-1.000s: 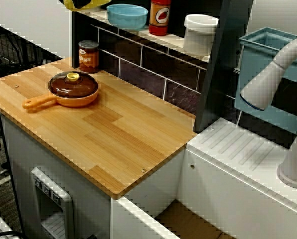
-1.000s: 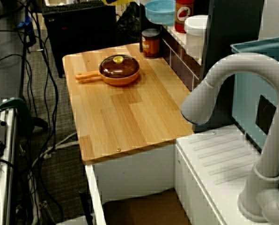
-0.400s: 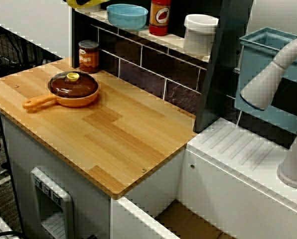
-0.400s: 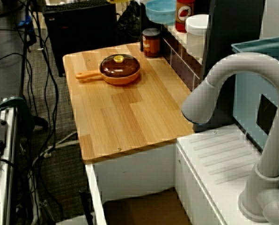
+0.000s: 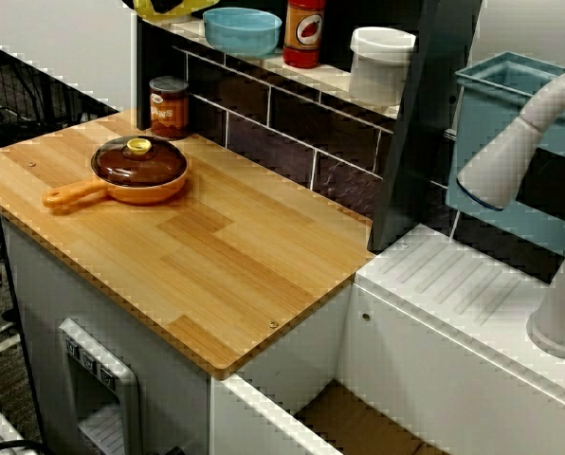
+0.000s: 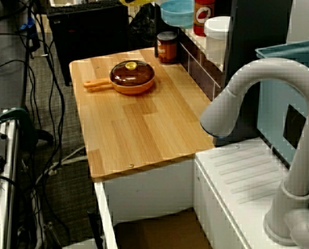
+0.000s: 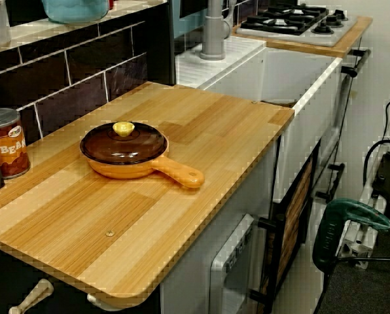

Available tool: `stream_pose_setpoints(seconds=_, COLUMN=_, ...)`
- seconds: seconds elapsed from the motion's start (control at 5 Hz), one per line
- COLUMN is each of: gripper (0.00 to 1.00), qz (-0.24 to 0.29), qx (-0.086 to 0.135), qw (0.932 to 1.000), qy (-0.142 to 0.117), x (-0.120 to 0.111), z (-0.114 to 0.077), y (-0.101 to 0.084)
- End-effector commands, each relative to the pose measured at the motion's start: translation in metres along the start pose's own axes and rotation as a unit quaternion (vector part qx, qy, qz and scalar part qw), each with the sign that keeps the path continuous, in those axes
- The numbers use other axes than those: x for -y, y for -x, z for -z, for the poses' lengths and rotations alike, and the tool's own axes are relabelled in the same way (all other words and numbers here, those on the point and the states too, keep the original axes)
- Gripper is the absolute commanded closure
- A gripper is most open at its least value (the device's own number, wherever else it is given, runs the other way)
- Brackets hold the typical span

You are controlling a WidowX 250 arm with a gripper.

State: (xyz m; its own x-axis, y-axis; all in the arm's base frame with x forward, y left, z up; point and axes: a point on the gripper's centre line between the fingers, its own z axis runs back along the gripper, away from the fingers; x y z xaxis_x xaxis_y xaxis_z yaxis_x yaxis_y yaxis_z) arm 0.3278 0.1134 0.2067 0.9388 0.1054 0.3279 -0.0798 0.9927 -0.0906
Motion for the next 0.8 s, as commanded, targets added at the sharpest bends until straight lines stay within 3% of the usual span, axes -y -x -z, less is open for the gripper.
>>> stream_pose_setpoints(seconds=0.0, gripper=1.00, qz=-0.001, qx=0.028, qw=0.9996, qy=-0.004, x=0.0011, z=-0.0195, y=-0.0098)
stream_pose_setpoints(seconds=0.6, gripper=1.00, qz=0.007, qx=0.016, qw=0.9998, qy=-0.001, x=0.0104, z=-0.0137, y=-0.0143)
